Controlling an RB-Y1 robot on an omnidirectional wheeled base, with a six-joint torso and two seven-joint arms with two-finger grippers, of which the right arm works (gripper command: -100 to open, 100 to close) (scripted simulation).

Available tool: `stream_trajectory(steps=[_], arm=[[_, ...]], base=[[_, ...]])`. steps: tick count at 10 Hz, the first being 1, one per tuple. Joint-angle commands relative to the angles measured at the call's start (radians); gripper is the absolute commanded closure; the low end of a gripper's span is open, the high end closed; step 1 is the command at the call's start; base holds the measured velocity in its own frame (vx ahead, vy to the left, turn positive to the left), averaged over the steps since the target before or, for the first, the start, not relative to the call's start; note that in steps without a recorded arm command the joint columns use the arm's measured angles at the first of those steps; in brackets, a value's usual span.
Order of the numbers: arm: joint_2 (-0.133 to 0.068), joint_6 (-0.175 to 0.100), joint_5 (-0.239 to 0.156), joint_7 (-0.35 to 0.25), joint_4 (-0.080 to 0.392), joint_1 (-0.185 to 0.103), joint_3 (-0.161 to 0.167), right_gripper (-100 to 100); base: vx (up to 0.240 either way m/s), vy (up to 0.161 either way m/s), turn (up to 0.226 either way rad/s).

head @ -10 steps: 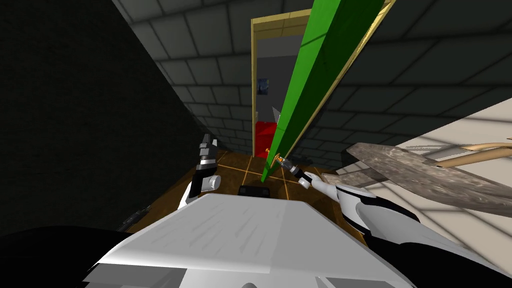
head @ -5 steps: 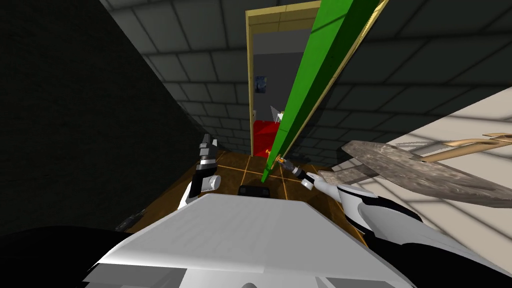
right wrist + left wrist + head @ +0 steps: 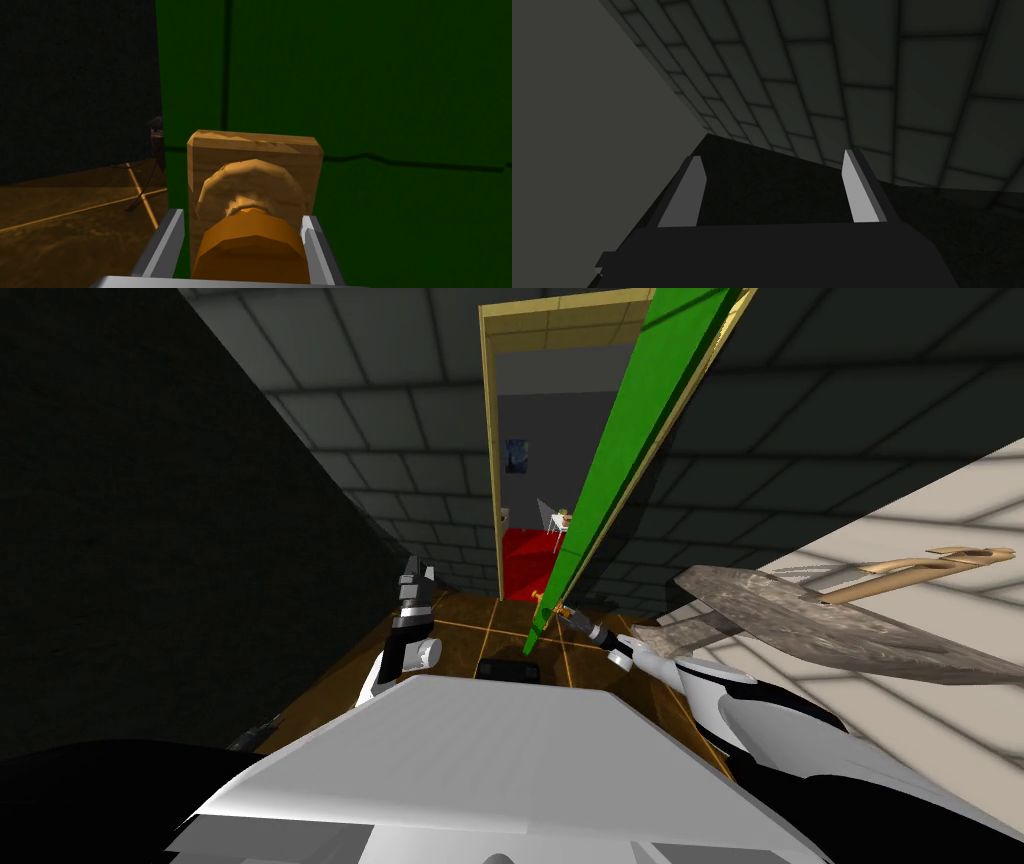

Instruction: Pull the door open

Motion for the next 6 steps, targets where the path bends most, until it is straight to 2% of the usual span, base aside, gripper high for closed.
stream_trajectory(steps=[1, 2, 3, 5, 6], arm=[[0.001, -0.039, 0.019, -0.010, 0.006, 0.011, 0.020, 100], [0.000, -0.057, 0.027, -0.014, 0.014, 0.012, 0.027, 100], [0.000, -0.057, 0.027, -0.014, 0.014, 0.012, 0.027, 100], [-0.003, -0.090, 0.042, -0.023, 0.029, 0.013, 0.039, 100], [-0.006, -0.117, 0.054, -0.030, 0.041, 0.013, 0.048, 100]], base=[[0.004, -0.052, -0.036], [0.011, -0.053, -0.040], [0.010, -0.043, -0.019], [0.017, -0.049, -0.014], [0.046, -0.091, -0.011]])
